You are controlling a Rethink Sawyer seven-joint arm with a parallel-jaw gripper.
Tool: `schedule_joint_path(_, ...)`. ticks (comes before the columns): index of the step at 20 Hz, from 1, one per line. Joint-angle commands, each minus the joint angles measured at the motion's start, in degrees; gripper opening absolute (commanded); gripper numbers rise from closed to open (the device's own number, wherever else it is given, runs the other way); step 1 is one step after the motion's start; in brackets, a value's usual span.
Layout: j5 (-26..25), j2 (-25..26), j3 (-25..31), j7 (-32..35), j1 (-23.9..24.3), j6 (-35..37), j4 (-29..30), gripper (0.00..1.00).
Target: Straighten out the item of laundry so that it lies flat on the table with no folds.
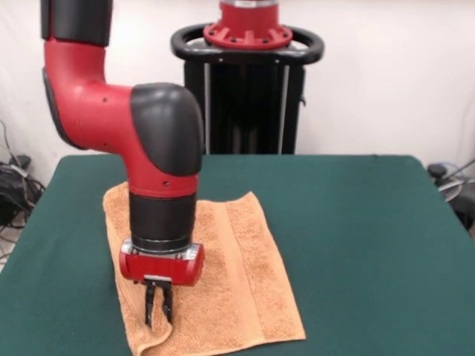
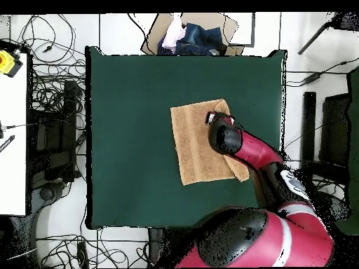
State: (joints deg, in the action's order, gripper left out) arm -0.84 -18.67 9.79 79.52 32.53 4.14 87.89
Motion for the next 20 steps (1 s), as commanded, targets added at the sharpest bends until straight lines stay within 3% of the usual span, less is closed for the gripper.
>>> schedule_joint_path(1, 1.97, 6.57, 16.01, -0.84, 10.3, 22.84, 6.37, 0.0)
schedule_joint_path(5, 3.83, 11.52, 24.55, -4.79, 17.79, 30.86, 7.67, 0.0)
schedule_joint_path(7, 3.86, 14.51, 28.39, -6.44, 21.09, 29.77, 7.9, 0.0)
schedule_joint_path(15, 1.77, 20.53, 33.53, -9.36, 25.42, 35.86, 5.93, 0.0)
schedule_joint_path(20, -0.5, 22.05, 34.75, -9.21, 26.42, 34.72, 5.57, 0.0)
